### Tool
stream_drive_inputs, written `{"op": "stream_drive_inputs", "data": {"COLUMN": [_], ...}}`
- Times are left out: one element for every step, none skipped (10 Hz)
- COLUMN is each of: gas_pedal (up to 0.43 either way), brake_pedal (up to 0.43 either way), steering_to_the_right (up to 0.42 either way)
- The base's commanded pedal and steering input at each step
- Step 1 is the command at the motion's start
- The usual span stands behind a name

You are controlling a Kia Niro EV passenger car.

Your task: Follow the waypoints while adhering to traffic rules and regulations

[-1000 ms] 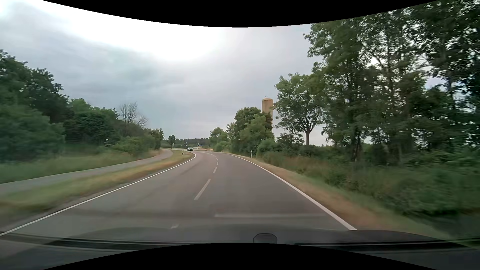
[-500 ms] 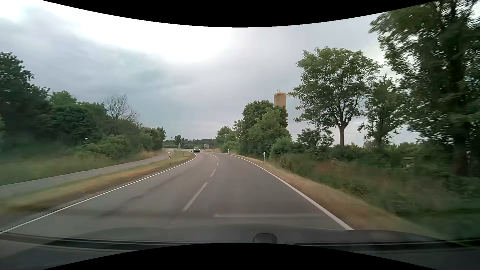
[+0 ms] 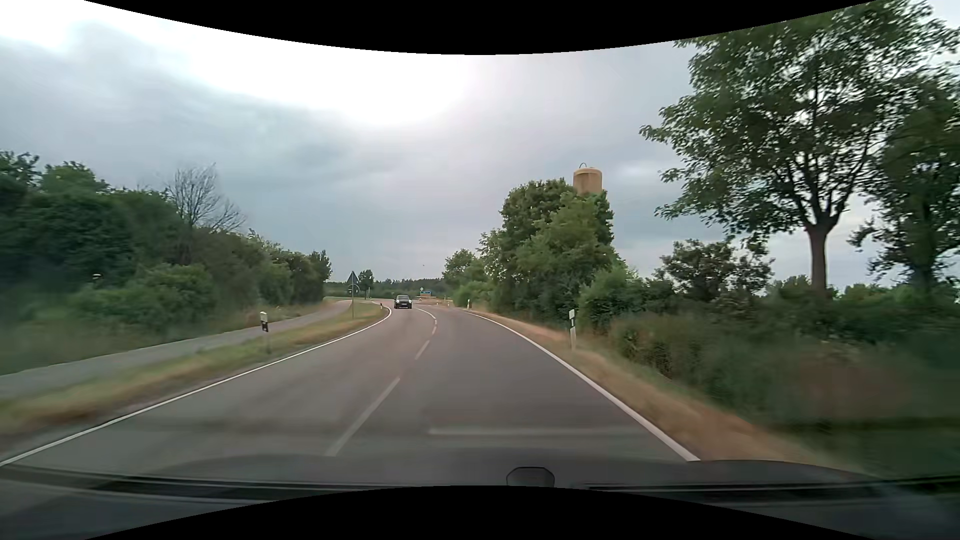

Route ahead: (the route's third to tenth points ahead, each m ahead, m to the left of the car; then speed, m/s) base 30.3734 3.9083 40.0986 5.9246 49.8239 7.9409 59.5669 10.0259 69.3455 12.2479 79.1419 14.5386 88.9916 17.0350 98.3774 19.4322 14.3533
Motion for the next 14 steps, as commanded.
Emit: {"op": "stream_drive_inputs", "data": {"gas_pedal": [0.169,0.169,0.169,0.169,0.177,0.177,0.189,0.197,0.22,0.22,0.22,0.22,0.22,0.22], "brake_pedal": [0.0,0.0,0.0,0.0,0.0,0.0,0.0,0.0,0.0,0.0,0.0,0.0,0.0,0.0], "steering_to_the_right": [-0.024,-0.024,-0.024,-0.024,-0.024,-0.025,-0.028,-0.029,-0.03,-0.03,-0.034,-0.036,-0.036,-0.036]}}
